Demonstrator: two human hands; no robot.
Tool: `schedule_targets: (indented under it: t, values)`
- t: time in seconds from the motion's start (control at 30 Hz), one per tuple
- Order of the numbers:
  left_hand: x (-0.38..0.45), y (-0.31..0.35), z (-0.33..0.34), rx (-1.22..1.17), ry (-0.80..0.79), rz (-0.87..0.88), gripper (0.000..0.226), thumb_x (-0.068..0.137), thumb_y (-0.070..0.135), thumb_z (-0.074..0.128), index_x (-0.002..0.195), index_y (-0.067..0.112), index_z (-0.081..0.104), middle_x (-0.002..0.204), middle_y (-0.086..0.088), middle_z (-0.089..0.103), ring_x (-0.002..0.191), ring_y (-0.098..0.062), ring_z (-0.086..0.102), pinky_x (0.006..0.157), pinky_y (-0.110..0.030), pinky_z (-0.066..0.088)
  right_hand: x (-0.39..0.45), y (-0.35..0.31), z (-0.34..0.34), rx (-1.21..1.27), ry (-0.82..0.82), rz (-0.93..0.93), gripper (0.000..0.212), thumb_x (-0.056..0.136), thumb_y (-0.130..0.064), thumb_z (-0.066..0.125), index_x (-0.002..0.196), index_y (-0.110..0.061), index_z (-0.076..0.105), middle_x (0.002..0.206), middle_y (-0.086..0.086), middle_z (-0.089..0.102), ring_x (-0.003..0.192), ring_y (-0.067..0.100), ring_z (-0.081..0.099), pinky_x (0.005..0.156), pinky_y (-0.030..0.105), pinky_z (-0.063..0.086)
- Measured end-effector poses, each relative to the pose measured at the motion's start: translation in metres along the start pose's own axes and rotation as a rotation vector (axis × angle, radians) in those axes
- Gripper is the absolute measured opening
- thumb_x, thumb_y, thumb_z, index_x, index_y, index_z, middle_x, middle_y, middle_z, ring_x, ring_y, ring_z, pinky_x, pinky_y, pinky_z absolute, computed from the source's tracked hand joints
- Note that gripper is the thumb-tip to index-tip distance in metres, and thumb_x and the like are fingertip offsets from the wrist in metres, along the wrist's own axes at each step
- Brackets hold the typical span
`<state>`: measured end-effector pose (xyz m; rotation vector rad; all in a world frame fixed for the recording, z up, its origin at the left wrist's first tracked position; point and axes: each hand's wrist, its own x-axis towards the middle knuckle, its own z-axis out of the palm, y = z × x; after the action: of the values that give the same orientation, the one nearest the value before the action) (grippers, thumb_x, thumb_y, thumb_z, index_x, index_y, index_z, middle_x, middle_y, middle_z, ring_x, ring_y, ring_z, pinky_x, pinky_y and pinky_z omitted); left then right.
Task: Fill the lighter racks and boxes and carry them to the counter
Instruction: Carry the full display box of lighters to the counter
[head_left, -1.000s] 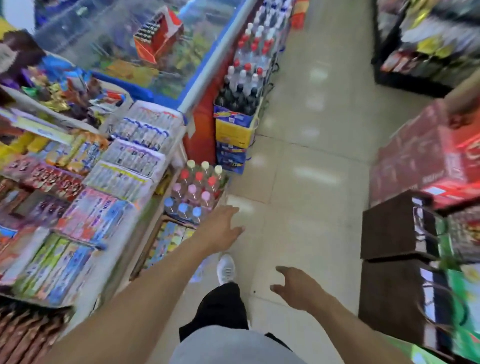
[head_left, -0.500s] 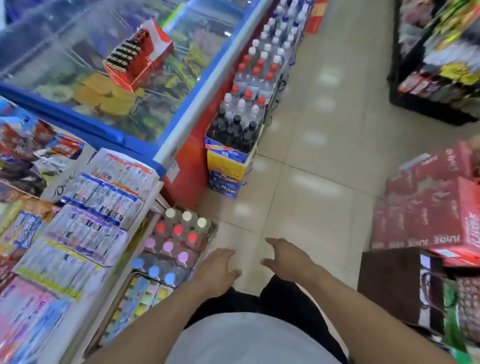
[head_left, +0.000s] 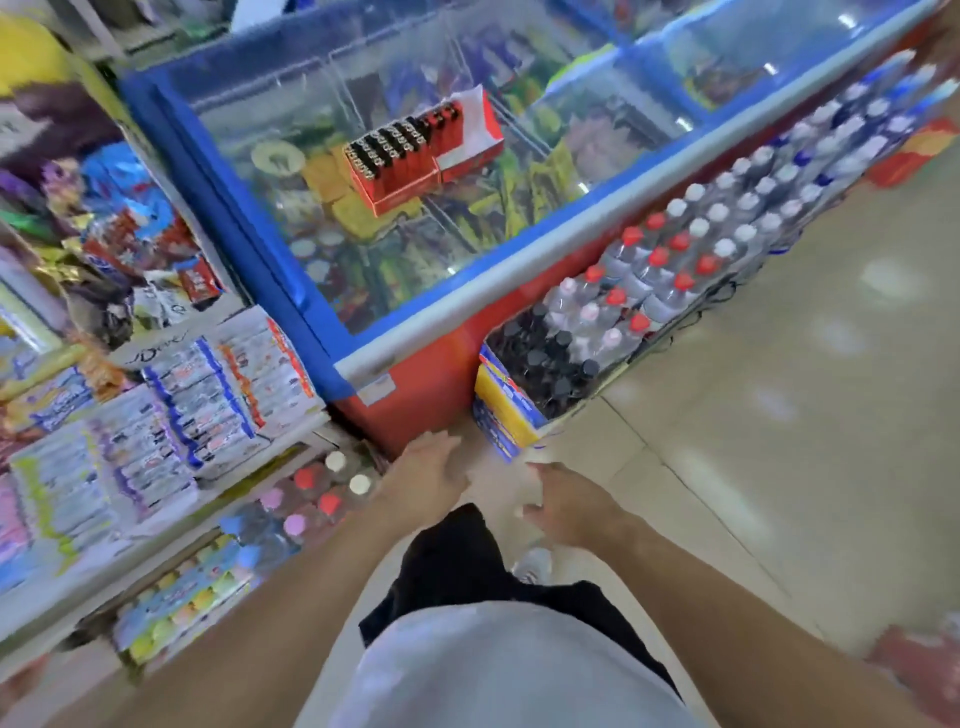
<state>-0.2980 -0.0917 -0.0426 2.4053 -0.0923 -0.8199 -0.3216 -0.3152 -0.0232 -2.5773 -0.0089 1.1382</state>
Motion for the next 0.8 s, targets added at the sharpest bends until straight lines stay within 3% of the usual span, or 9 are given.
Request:
schedule_targets:
  t: [0.13,0.3,0.47,0.57,0.67,0.8]
  values:
    - [0.021,0.025,-0.014,-0.103,0.152,-0.046,0.055,0.097,0.024,0.067,0.147,0.010,0.051,0.155,-0.012,0.044,0.147,-0.023,0.035,0.117,-0.019,0.014,0.020,0.010,-0.032,-0.047,-0.036,-0.095,0.072,0.096,-0.041,0.059,0.157,-0.018,0.027,0.153,0.007,0.040,0.138,0.022,0.043,0.111,0.037,0.038]
    - [0.064,0.036,-0.038,-0.171,0.184,-0.104,0.063,0.095,0.036,0.068,0.151,0.018,0.046,0.162,-0.008,0.036,0.151,-0.022,0.027,0.124,-0.032,0.016,0.070,0.002,-0.077,-0.084,-0.023,-0.171,0.071,0.095,-0.044,0.060,0.156,-0.020,0.031,0.153,0.006,0.041,0.137,0.023,0.044,0.109,0.035,0.038]
    - [0.125,0.035,-0.089,-0.247,0.347,-0.110,0.058,0.097,0.034,0.065,0.150,0.021,0.046,0.156,-0.001,0.043,0.145,-0.020,0.036,0.118,-0.031,0.026,0.143,-0.039,-0.140,-0.124,0.041,-0.232,0.067,0.094,-0.045,0.061,0.152,-0.022,0.037,0.150,0.005,0.046,0.136,0.023,0.045,0.110,0.038,0.039]
    - [0.162,0.027,-0.129,-0.302,0.422,-0.140,0.059,0.098,0.029,0.064,0.152,0.022,0.041,0.155,-0.002,0.043,0.144,-0.021,0.037,0.115,-0.034,0.032,0.185,-0.074,-0.186,-0.115,0.090,-0.273,0.062,0.098,-0.040,0.059,0.153,-0.021,0.037,0.151,0.005,0.045,0.136,0.022,0.045,0.111,0.034,0.037]
    - [0.195,0.015,-0.172,-0.371,0.508,-0.196,0.070,0.095,0.025,0.067,0.156,0.021,0.033,0.153,-0.005,0.044,0.143,-0.025,0.038,0.112,-0.038,0.038,0.225,-0.109,-0.234,-0.044,0.094,-0.234,0.059,0.099,-0.041,0.058,0.153,-0.025,0.038,0.151,0.002,0.043,0.131,0.020,0.050,0.103,0.034,0.044]
    - [0.235,-0.002,-0.222,-0.425,0.559,-0.294,0.094,0.090,0.030,0.073,0.162,0.022,0.012,0.163,-0.007,0.028,0.150,-0.026,0.026,0.120,-0.045,0.031,0.271,-0.144,-0.280,-0.017,0.224,-0.255,0.053,0.099,-0.033,0.059,0.148,-0.024,0.043,0.144,0.003,0.051,0.112,0.025,0.062,0.091,0.040,0.053]
